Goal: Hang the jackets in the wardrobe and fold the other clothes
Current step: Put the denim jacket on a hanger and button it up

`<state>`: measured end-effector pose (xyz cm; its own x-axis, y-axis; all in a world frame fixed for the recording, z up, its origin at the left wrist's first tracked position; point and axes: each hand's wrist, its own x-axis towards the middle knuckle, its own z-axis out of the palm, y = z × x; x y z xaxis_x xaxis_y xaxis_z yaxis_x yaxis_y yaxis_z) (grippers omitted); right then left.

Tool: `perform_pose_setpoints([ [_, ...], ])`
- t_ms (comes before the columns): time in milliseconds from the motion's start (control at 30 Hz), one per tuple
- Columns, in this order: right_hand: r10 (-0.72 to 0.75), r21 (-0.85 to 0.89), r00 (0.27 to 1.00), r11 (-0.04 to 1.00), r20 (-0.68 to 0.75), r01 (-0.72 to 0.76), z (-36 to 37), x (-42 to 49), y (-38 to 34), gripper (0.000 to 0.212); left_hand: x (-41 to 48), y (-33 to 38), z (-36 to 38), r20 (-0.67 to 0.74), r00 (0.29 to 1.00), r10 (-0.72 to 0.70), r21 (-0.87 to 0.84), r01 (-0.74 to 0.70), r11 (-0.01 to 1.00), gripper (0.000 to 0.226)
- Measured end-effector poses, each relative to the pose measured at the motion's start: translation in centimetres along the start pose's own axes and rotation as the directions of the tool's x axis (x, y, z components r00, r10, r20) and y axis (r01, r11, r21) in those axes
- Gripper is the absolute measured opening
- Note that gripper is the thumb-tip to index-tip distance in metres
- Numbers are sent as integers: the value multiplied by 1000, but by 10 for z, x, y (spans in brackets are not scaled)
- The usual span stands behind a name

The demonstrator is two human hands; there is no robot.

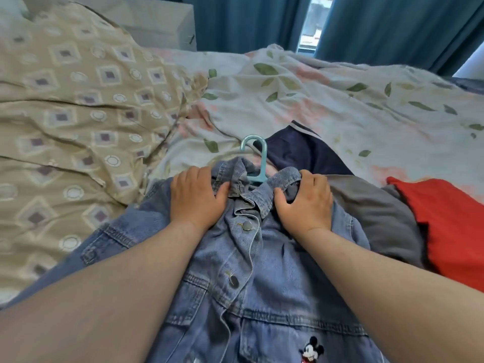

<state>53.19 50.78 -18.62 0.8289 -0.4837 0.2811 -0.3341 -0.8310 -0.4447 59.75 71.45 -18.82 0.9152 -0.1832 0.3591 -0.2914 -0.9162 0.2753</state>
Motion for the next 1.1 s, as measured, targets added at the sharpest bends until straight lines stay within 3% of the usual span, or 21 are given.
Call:
perform_pose_setpoints([
  [100, -5, 41, 1000, 999, 20, 4, -24, -13, -4, 60, -15, 0, -26, -39, 999, 26, -36, -28, 999, 37],
  [233, -2, 46, 991, 999, 132, -4, -59, -30, -10, 56, -30, 4, -59, 78, 996, 34, -8, -33, 999, 33],
  [367, -91, 148, 948, 988, 304, 48, -99, -54, -9, 48, -58, 8, -94, 196, 980, 35, -15, -32, 999, 22],
  [500, -135, 210, 954, 975, 266, 79, -154, -69, -29, 48, -66, 13, -155, 158, 985, 64, -30, -60, 998, 10],
  [700, -257, 347, 936, 923, 242, 164, -288, -70, -94, 38, -52, 35, -307, 198, 968, 152, -135, -126, 983, 22],
  [833, -313, 411, 912, 892, 265, 187, -400, -85, -148, 45, -47, 57, -417, 85, 979, 188, -154, -173, 973, 21],
  [967, -285, 561, 937, 818, 200, 129, -519, -97, -203, 20, -60, 73, -531, -1, 990, 140, -238, -137, 962, 14],
  [1067, -247, 501, 933, 861, 260, 88, -599, -101, -247, 39, -76, 83, -610, -61, 988, 145, -271, -156, 950, 13],
  [1100, -235, 428, 925, 899, 298, 90, -623, -102, -261, 36, -80, 87, -635, -85, 985, 148, -266, -166, 950, 14],
])
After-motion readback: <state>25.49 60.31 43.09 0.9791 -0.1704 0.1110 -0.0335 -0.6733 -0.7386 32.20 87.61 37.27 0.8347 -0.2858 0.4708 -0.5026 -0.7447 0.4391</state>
